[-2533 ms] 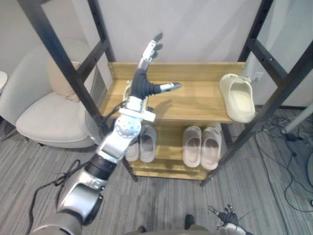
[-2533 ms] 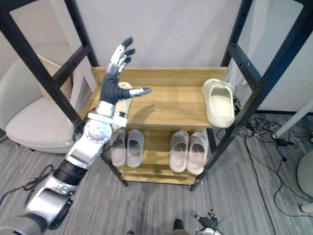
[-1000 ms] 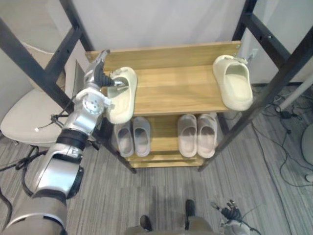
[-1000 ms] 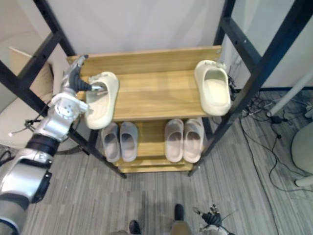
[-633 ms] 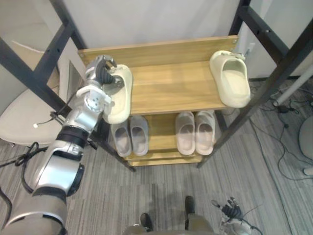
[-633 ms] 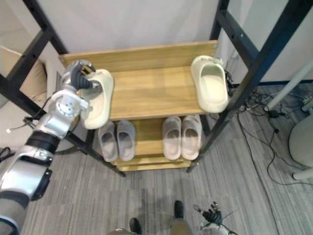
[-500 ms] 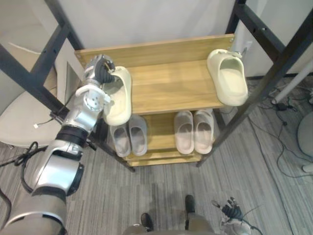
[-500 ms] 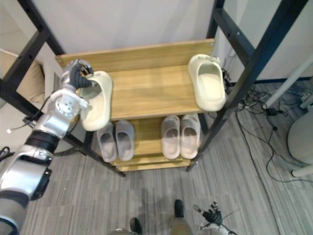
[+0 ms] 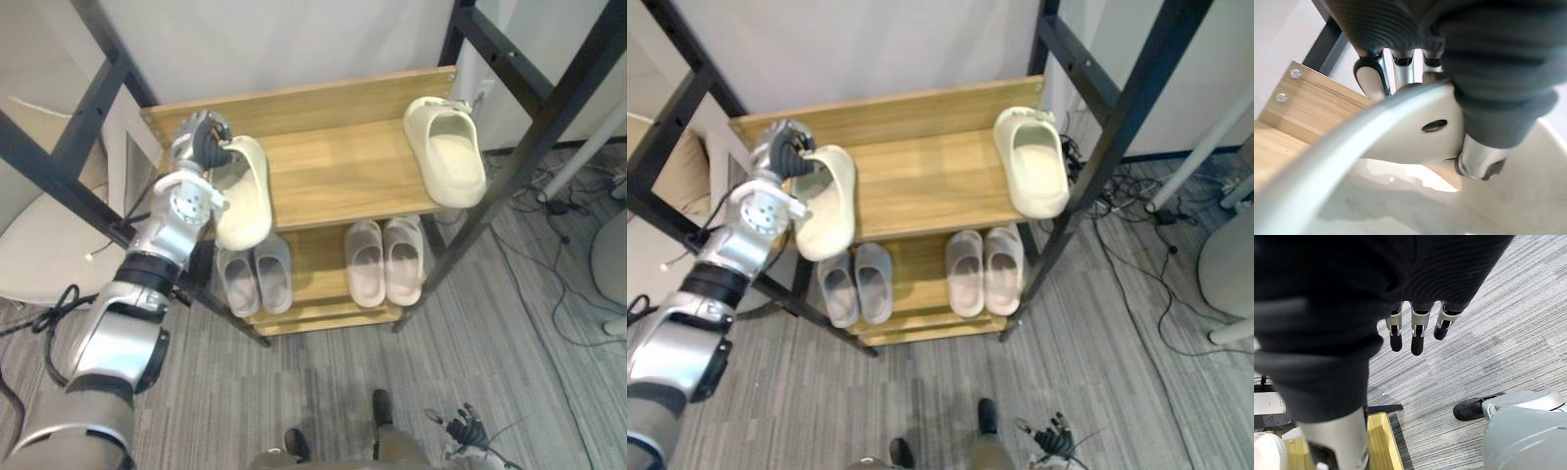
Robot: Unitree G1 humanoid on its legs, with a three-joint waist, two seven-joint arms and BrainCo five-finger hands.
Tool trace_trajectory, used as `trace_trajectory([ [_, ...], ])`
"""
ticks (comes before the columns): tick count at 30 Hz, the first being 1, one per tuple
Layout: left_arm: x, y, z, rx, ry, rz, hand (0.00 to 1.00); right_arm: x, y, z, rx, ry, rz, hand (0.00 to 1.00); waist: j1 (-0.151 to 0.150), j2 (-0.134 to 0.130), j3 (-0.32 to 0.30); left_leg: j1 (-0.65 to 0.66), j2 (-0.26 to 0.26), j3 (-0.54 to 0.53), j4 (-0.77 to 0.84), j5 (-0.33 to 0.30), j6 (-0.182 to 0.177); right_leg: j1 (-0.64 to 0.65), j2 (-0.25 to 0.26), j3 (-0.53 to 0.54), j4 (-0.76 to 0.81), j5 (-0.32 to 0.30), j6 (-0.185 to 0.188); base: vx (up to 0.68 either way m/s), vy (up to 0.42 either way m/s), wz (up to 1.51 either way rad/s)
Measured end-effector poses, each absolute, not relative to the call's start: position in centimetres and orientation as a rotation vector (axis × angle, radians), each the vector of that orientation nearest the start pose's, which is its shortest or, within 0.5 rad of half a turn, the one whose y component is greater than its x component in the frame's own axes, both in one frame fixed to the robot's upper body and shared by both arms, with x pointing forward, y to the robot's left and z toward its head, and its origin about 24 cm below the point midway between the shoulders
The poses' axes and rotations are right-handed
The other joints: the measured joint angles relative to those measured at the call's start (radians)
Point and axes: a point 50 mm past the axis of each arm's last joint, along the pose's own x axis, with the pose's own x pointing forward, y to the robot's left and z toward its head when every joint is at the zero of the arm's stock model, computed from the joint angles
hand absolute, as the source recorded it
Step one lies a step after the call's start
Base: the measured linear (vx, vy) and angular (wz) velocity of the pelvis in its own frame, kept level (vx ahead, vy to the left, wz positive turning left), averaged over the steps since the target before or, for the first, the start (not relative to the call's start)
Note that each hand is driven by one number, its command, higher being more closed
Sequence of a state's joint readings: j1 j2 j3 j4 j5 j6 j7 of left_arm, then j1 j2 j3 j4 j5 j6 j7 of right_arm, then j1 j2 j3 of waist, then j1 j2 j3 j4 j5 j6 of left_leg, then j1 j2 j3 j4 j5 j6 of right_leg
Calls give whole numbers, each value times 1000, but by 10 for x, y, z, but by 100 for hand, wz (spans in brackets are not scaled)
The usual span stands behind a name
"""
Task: Organize the slippers on the shoe rack
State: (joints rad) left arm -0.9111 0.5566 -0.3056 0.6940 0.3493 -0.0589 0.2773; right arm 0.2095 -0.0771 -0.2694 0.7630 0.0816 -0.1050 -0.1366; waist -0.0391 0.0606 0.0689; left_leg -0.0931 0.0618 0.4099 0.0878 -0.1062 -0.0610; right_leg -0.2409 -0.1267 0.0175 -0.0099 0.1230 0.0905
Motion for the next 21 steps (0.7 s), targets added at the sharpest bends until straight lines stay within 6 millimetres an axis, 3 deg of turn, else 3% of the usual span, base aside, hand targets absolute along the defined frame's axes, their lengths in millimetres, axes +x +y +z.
trace_trajectory([
  [6, 392, 187, 202, 964, -414, 198, 100, 98, -236, -133, 26, 843, -517, 0, -20, 13, 7, 8, -14, -3, -2, -5, 8, 21, -12, 6, -32, 19, 9, -4, 3, -1],
  [21, 393, 164, 211, 812, -470, 245, 100, 99, -229, -133, 43, 839, -536, 0, -36, 23, 14, -3, -23, 108, 38, -53, 23, -37, -10, 120, -34, 40, 27, 3, 20, -21],
])
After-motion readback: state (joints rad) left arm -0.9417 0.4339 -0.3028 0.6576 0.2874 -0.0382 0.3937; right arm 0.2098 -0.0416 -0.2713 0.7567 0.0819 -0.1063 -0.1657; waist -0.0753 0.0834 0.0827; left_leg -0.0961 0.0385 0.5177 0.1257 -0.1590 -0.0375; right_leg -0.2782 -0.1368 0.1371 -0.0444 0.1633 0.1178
